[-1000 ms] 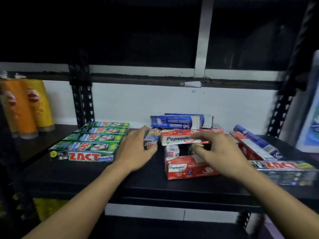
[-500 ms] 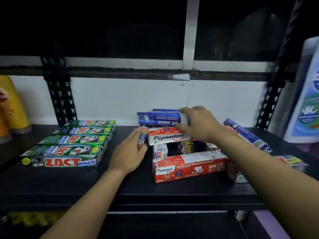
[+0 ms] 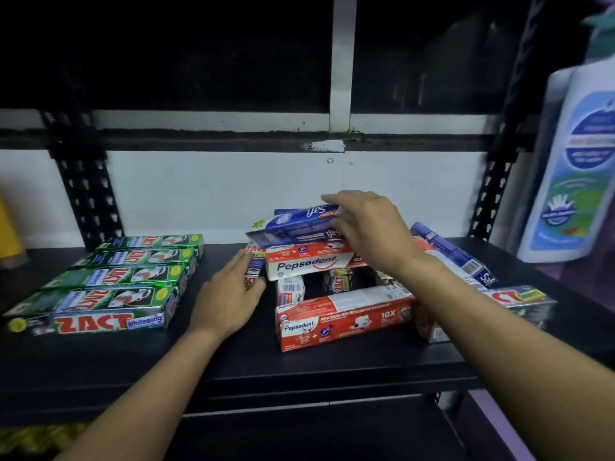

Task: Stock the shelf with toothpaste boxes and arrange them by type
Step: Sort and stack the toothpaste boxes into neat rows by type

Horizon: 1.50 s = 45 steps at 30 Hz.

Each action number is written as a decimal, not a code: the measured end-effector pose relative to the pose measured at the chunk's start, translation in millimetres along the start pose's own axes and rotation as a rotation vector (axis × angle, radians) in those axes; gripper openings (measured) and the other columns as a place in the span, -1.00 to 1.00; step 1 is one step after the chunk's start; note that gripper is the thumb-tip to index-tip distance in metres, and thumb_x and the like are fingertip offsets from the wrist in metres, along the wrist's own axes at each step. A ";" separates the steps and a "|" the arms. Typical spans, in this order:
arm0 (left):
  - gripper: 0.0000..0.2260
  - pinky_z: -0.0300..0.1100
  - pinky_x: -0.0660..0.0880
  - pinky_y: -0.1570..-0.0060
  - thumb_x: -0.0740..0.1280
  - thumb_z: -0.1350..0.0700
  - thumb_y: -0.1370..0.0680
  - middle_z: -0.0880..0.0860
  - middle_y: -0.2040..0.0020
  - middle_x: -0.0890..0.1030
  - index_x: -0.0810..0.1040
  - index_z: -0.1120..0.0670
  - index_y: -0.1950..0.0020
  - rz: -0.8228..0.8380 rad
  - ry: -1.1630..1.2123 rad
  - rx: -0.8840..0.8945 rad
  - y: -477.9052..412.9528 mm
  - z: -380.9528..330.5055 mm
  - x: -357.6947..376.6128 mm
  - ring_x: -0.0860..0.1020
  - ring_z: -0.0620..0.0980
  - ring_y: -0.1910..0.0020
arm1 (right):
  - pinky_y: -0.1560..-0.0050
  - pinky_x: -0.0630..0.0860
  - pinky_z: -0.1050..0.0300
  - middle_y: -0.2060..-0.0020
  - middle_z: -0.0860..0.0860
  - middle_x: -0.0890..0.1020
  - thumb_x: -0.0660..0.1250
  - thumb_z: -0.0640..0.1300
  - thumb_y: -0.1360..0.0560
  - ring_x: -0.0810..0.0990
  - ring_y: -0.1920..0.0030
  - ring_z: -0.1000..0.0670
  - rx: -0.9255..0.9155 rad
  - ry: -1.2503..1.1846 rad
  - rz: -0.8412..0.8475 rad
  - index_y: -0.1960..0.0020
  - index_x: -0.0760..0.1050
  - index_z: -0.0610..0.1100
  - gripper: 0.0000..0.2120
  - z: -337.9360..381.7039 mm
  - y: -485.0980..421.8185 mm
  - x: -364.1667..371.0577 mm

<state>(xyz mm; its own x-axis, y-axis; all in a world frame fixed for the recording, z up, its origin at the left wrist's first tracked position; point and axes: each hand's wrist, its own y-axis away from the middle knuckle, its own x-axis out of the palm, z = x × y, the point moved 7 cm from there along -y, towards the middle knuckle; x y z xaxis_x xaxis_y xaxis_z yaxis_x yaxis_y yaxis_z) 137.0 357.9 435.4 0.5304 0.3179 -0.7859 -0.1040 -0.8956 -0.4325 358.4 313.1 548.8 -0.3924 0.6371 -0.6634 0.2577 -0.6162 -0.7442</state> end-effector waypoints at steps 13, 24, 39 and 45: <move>-0.47 0.04 0.29 -0.41 0.23 -0.08 -0.62 -0.09 -0.59 0.20 0.23 -0.05 -0.58 0.019 -0.037 -0.007 -1.2 1.7 1.7 0.29 0.05 -0.51 | 0.04 0.57 0.34 0.13 0.14 0.66 0.46 -0.17 -0.49 0.65 0.20 0.16 0.375 -0.240 -0.424 -0.10 0.67 -0.18 -0.80 -97.8 77.9 -114.1; -0.46 0.10 0.31 -0.40 0.19 -0.15 -0.63 -0.09 -0.59 0.18 0.19 -0.07 -0.59 0.059 -0.074 0.022 0.9 -1.4 4.5 0.30 0.06 -0.51 | 0.00 0.42 0.24 0.14 -0.22 0.70 0.35 -0.13 -0.51 0.59 0.08 -0.12 0.981 -0.081 -0.566 -0.10 0.67 -0.17 -0.77 -188.0 144.1 -121.2; -0.46 0.11 0.37 -0.37 0.19 -0.20 -0.61 -0.16 -0.56 0.25 0.21 -0.12 -0.57 0.062 -0.037 0.031 -0.8 0.4 6.3 0.36 0.02 -0.46 | -0.15 0.49 0.09 -0.08 -0.04 0.69 0.43 0.04 -0.49 0.62 -0.09 -0.05 0.727 0.026 -0.003 -0.15 0.65 -0.13 -0.68 -173.0 94.4 -84.5; -0.47 0.07 0.34 -0.41 0.22 -0.19 -0.61 -0.14 -0.56 0.26 0.24 -0.11 -0.56 0.046 0.022 0.014 1.3 -0.8 2.2 0.33 0.00 -0.49 | -0.15 0.50 0.11 -0.11 -0.01 0.66 0.45 0.12 -0.46 0.62 -0.09 0.02 0.561 -0.253 0.117 -0.21 0.61 -0.12 -0.57 -126.7 31.7 -29.6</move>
<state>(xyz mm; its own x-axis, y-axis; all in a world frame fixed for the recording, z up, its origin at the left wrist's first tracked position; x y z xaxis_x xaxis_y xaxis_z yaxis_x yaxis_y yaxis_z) 138.7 357.1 433.5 0.5430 0.2690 -0.7955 -0.1404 -0.9049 -0.4019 490.0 333.4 535.1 -0.6043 0.4636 -0.6479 -0.1642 -0.8683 -0.4681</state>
